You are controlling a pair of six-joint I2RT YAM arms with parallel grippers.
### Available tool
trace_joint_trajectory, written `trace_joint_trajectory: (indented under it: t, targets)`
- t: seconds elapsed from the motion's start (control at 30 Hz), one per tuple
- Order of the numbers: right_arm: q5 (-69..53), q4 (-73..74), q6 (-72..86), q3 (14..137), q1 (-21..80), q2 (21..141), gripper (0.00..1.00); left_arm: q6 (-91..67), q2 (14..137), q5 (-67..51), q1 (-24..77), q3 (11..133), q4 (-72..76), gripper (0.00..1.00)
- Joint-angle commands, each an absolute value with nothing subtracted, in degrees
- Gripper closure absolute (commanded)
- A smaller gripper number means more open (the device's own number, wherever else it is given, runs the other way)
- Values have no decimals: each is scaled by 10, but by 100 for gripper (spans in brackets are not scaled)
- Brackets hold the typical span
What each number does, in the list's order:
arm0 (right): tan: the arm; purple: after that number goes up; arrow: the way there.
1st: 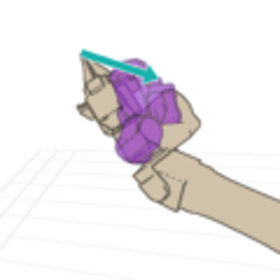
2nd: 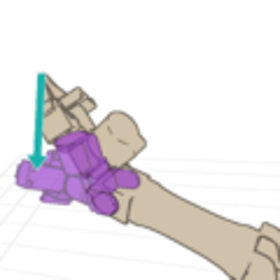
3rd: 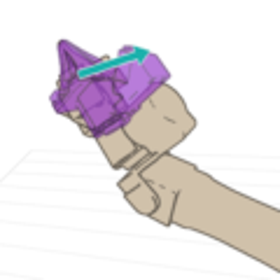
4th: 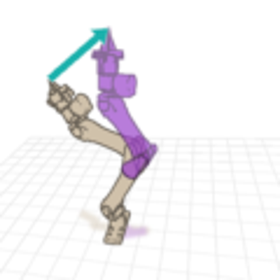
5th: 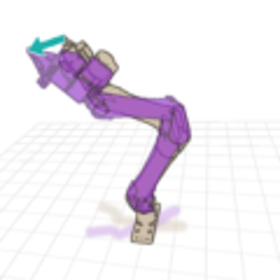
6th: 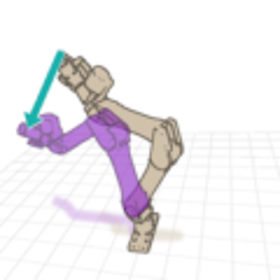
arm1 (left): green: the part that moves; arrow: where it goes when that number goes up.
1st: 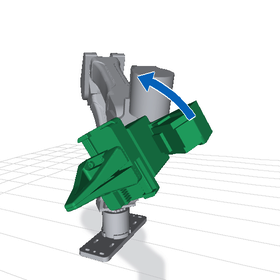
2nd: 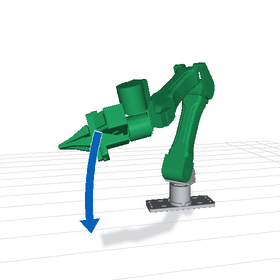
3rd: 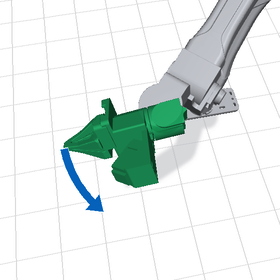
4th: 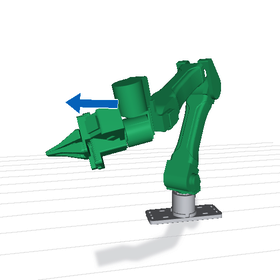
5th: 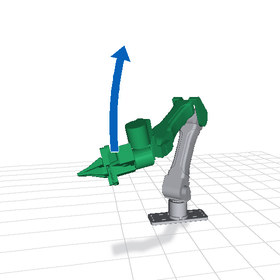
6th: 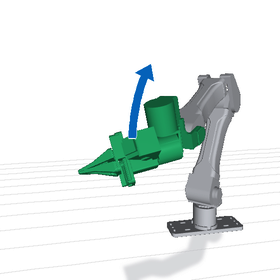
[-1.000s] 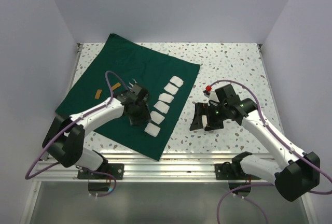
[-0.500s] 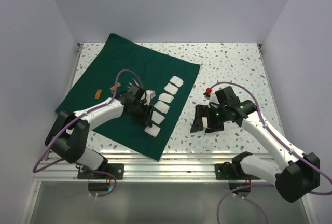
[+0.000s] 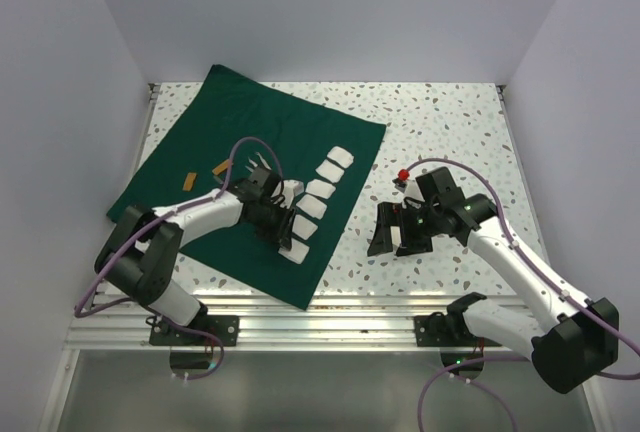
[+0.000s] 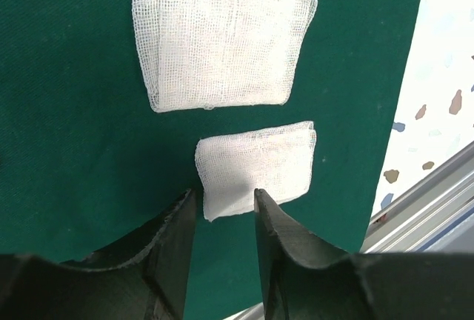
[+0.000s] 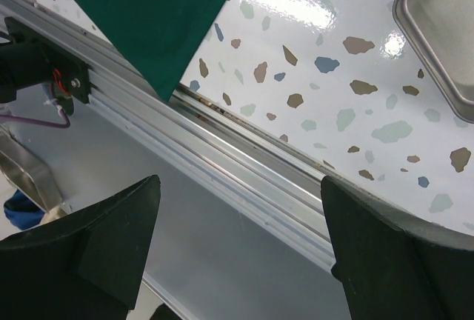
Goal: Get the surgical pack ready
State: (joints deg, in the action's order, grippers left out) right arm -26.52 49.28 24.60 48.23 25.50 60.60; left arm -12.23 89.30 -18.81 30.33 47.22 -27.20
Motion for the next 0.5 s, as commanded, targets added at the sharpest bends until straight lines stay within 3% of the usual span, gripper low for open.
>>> trace_joint_trajectory:
  t: [0.0,0.43,0.47]
  targets:
    - [-266,490,247,483,253,601,7,-107,903,-198,301,472,-247,60]
    - [-266,482,244,469,254,598,7,-181,927,-125,358,455,-238,89]
    - [-265,483,243,468,254,597,7,-182,926,-119,358,456,-242,97]
